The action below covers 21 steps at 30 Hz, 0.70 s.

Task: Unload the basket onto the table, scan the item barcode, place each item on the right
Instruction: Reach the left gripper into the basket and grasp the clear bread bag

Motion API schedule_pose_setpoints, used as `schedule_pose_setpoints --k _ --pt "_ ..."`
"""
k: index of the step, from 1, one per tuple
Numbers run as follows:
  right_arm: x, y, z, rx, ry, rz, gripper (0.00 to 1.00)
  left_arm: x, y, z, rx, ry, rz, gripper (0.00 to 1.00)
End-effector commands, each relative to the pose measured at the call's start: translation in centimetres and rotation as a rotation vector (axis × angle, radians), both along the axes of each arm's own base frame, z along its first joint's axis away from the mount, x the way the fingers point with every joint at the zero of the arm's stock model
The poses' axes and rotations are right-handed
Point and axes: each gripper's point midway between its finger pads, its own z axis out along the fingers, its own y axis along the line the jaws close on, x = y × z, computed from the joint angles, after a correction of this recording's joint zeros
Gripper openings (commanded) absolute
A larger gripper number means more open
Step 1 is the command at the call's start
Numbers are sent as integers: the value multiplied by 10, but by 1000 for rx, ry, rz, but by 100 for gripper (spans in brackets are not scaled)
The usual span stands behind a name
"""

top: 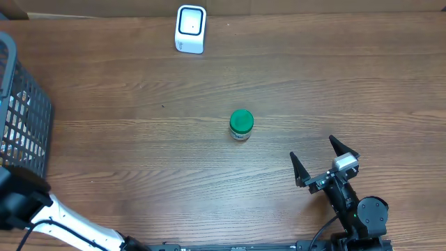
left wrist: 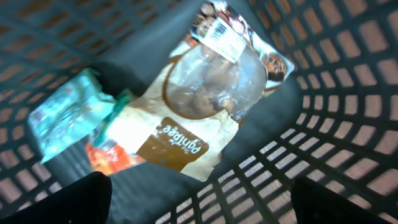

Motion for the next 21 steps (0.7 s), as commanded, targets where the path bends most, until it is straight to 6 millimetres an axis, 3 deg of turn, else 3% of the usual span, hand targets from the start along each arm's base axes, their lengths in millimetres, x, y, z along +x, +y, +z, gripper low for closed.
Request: schedule_pose_setpoints --k 1,11,21 --pt "1 -3 -1 1 -6 -15 100 15 0 -44 -57 71 -102 93" --pt "1 -3 -1 1 -6 -15 100 29 4 -118 -137 180 -166 96" --pt "1 -3 -1 1 -6 -15 100 26 -7 -166 -225 267 -225 95"
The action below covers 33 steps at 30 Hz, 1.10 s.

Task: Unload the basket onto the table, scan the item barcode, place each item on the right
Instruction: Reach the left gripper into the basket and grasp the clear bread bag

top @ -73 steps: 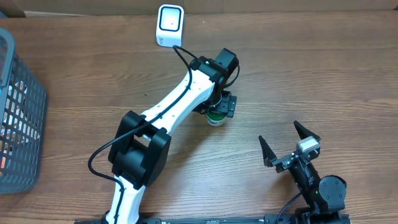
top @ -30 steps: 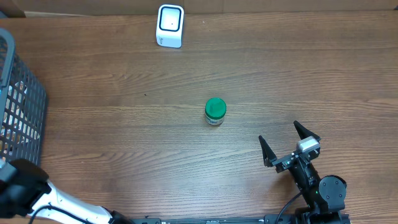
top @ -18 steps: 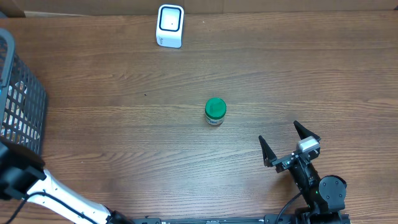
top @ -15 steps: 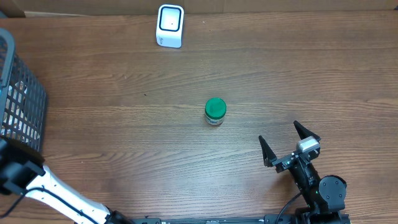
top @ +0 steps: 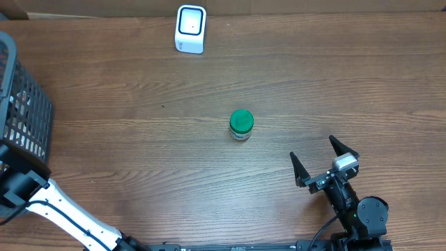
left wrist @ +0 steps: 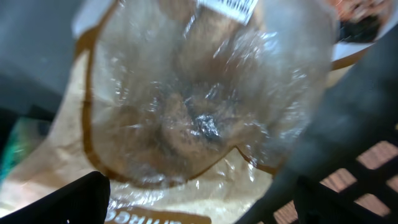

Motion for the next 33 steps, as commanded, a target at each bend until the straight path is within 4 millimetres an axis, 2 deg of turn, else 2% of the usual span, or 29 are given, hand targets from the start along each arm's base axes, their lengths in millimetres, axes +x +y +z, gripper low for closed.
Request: schedule_pose_setpoints --k 1,6,10,12,16,19,22,26,29,33 --pt "1 -3 -2 1 -5 -15 100 -4 -10 -25 -44 70 -45 95" --pt "1 -3 -2 1 -5 -15 100 -21 -12 -45 -54 167 -21 85" --pt "1 -3 -2 1 -5 -15 100 -26 -13 -49 -60 182 -7 68" --pt "1 -3 -2 1 -5 -15 100 -25 -12 -49 -57 179 -5 56" --pt "1 -3 -2 1 -5 -15 100 -24 -12 -49 -55 178 -4 20" --pt "1 -3 -2 1 -5 -15 100 -24 -12 -48 -56 178 -4 4" --pt "1 -3 -2 1 -5 -15 100 -25 -12 -43 -55 179 9 4" --pt "1 -3 -2 1 -5 -15 100 -25 -9 -22 -30 168 24 4" --pt "1 -3 -2 1 -5 -15 100 -21 -5 8 12 127 57 4" --pt "1 -3 -2 1 -5 -15 100 -13 0 64 108 9 103 4"
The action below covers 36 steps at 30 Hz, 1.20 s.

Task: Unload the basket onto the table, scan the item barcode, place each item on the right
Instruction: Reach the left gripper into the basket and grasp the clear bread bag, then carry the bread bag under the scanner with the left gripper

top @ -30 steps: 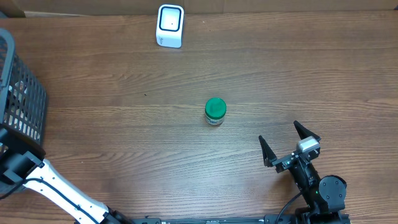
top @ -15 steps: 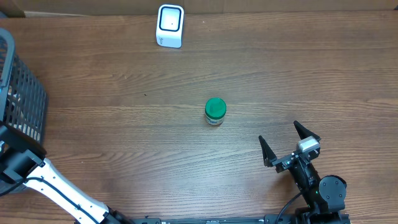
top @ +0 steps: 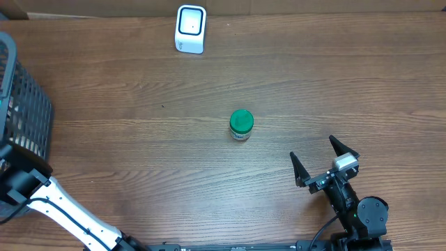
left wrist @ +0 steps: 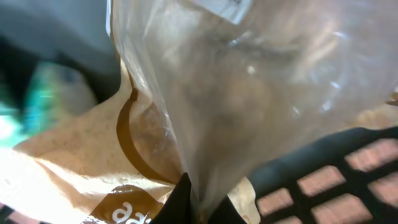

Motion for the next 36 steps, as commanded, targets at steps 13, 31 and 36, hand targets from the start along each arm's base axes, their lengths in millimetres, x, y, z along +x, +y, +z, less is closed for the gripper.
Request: schedule_pose_setpoints --k 13,31,36 --pt "1 -2 -2 1 -5 -14 100 -13 -32 241 373 -503 183 4" --pt "1 -2 -2 1 -5 -14 100 32 -339 345 10 -921 -544 4" --pt "1 -2 -2 1 -5 -14 100 40 -409 289 -49 -711 -650 4"
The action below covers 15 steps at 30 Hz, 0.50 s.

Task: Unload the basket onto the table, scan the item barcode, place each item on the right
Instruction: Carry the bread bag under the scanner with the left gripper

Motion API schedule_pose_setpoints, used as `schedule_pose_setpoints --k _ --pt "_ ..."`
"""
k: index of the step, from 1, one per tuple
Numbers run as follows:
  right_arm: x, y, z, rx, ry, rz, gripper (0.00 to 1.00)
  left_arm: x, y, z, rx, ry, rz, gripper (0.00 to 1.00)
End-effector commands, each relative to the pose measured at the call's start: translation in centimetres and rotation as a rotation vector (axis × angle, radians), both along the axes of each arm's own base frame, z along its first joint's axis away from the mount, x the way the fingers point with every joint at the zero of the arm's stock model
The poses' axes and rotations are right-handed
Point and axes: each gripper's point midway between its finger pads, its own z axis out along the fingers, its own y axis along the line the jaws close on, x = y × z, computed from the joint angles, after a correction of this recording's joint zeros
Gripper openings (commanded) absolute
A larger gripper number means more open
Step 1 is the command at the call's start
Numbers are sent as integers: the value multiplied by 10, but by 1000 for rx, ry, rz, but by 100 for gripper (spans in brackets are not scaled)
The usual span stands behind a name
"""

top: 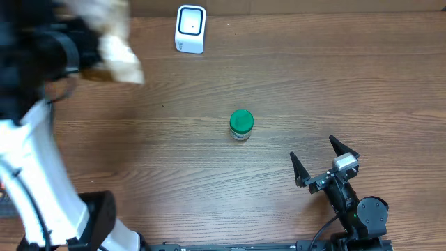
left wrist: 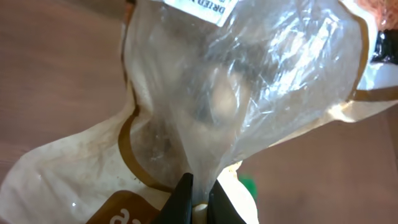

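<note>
My left gripper (left wrist: 200,198) is shut on a tan snack bag (left wrist: 205,93) with a clear window, pinching its film. A white printed label (left wrist: 196,9) shows at the bag's top edge. In the overhead view the bag (top: 118,54) hangs blurred above the table's far left, held by the left gripper (top: 96,54). The white barcode scanner (top: 191,28) stands at the far edge, to the right of the bag. My right gripper (top: 322,160) rests open at the near right, nothing between its fingers.
A jar with a green lid (top: 241,123) stands mid-table; it also shows as a green blur (left wrist: 249,185) behind the bag. The raised white left arm (top: 35,174) covers the left side where the basket would be. Brown wooden table (top: 313,77) lies all around.
The left gripper, shut on the bag down in the basket, is now raised above the table's far left with the bag hanging from it. The right arm is unmoved.
First the left gripper hovered open over the bag lying in the black basket among other packets. Then it was down close over the bag's clear window, then shut on the film. Now the bag is out of the basket, near the scanner.
</note>
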Motion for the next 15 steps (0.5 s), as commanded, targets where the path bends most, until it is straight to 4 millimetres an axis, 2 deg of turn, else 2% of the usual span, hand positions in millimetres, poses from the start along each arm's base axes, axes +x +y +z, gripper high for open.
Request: schedule_pose_setpoints --k 1,6,10,11,12,15 --pt "1 -2 -2 1 -5 -14 100 1 -36 -47 67 167 -9 4" --pt "1 -2 -2 1 -5 -14 100 -9 -81 -124 162 398 -41 4" --pt "1 -2 -2 1 -5 -14 100 -7 -111 -183 175 486 -53 4" --pt "1 -2 -2 1 -5 -15 100 -6 -115 -195 172 500 -44 4" --pt "1 -2 -2 1 -5 -14 100 -4 -120 -221 157 526 -11 4" --pt "1 -2 -2 1 -5 -15 100 0 -122 -259 136 549 39 4"
